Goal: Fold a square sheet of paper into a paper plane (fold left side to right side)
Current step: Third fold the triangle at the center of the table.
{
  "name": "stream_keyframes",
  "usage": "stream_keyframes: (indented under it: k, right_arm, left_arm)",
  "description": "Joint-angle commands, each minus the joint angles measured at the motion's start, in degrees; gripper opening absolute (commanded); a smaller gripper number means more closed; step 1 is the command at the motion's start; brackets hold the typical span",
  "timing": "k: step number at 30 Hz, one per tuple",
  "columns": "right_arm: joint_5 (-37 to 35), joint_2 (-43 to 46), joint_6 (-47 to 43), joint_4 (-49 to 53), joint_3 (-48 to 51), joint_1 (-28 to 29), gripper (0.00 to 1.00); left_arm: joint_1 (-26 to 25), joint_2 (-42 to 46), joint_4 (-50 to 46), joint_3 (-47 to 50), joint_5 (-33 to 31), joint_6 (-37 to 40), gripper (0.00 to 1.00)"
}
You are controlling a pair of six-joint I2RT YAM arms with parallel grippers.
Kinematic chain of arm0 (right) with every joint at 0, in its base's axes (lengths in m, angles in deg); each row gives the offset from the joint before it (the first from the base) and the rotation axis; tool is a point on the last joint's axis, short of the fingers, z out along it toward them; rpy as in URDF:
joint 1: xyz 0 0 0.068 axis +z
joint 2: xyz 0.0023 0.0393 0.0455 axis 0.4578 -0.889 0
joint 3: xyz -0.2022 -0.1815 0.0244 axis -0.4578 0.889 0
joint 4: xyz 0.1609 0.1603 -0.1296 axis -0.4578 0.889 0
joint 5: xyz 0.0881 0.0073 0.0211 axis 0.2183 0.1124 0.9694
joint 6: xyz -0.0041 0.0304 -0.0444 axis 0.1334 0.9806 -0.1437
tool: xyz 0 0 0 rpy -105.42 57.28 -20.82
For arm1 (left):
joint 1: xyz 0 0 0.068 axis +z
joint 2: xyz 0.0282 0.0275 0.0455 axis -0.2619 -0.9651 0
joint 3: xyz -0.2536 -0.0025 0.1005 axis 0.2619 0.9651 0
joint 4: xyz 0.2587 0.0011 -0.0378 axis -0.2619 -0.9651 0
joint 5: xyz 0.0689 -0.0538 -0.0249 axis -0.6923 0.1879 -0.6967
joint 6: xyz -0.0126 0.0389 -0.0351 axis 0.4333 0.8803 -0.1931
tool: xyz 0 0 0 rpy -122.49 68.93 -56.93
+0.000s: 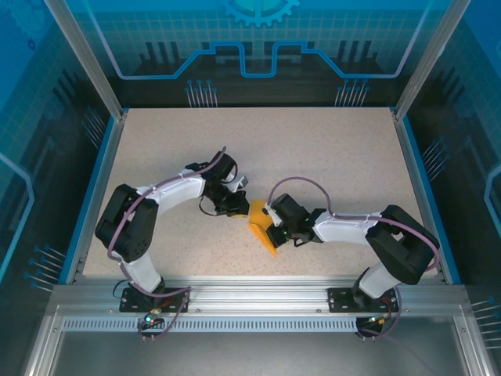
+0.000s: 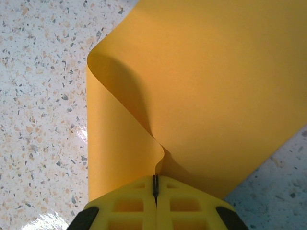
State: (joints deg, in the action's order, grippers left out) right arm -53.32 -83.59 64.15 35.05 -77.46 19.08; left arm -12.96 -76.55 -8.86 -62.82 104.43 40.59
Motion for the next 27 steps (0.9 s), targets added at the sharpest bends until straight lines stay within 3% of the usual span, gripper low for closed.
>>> stream_keyframes:
  k: [1,10,27]
  right_arm:
    - [0.63,-1.96,-0.22,5.95,1.11,0.16,0.00]
    - [0.83,-2.24,-0.06,6.20,0.85,0.25,0.00]
    - [0.48,-2.24,-0.15,6.87,0.43,0.26,0.00]
  left_arm:
    - [-2.74,1.08,6.54,1.94,5.83,-3.54,0.11]
    - [-7.54,-4.61,10.24,2.98,5.46,-6.30,0.10]
    - [-7.96,-9.36,8.12,4.87,-0.76,-5.51,0.09]
